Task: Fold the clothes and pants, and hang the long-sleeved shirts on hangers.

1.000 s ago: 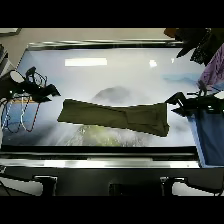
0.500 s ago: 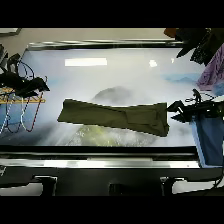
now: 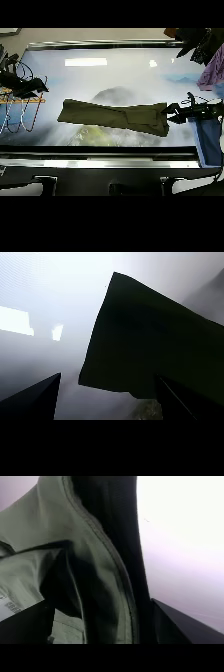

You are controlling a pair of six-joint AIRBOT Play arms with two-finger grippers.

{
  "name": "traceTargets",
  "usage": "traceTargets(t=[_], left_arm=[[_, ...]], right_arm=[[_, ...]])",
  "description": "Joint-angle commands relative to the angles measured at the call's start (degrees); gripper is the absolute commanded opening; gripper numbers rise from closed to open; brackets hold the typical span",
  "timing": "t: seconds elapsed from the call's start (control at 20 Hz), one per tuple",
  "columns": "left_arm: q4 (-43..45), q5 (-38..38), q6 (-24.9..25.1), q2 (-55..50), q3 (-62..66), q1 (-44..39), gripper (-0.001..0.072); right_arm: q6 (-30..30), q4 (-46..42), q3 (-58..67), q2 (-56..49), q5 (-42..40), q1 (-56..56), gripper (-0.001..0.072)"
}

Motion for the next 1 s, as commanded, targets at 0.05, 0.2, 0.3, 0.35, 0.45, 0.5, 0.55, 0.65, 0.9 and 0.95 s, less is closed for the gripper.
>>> traceTargets(t=[0.05,0.2,0.3,0.35,0.45,0.5,0.55,0.65,0.9,0.95], left_arm=[[0.0,-0.1,0.0,0.0,0.1,0.0,0.0669],[0.0,-0.1,0.0,0.0,0.1,0.0,0.0669],[0.0,-0.1,0.0,-0.1,0.1,0.0,0.0669],[0.0,-0.1,0.0,-0.2,0.1,0.0,0.0669],[0.0,-0.1,0.0,-0.2,0.1,0.0,0.0669],[0.0,-0.1,0.0,-0.2,0.1,0.0,0.0669],[0.0,-0.1,0.1,-0.2,0.1,0.0,0.0668],[0.0,-0.1,0.1,-0.2,0.1,0.0,0.0666],[-2.5,0.0,0.0,-0.6,0.0,0.0,0.0021],[-4.3,0.3,0.1,-1.2,0.0,-0.4,0.0017]], right_arm=[[-0.6,-0.3,-0.1,-0.9,0.2,1.0,0.0690],[-0.6,-0.7,-0.1,-0.9,-0.1,4.0,0.0690],[-0.5,-0.9,-0.1,-0.9,-0.5,6.0,0.0689],[-0.2,-1.4,-0.1,-0.9,-0.8,7.0,0.0688],[1.0,-3.6,-0.1,-0.9,-1.6,9.1,0.0680],[1.3,-4.4,0.0,-0.9,-2.0,9.9,0.0650],[1.7,-4.9,0.0,-0.9,-2.5,10.5,0.0591],[1.9,-4.5,0.0,-0.8,-2.5,10.7,0.0301],[5.7,-5.0,1.3,5.2,-2.0,10.6,0.0027],[6.5,-5.0,2.0,7.5,-2.1,10.6,0.0027]])
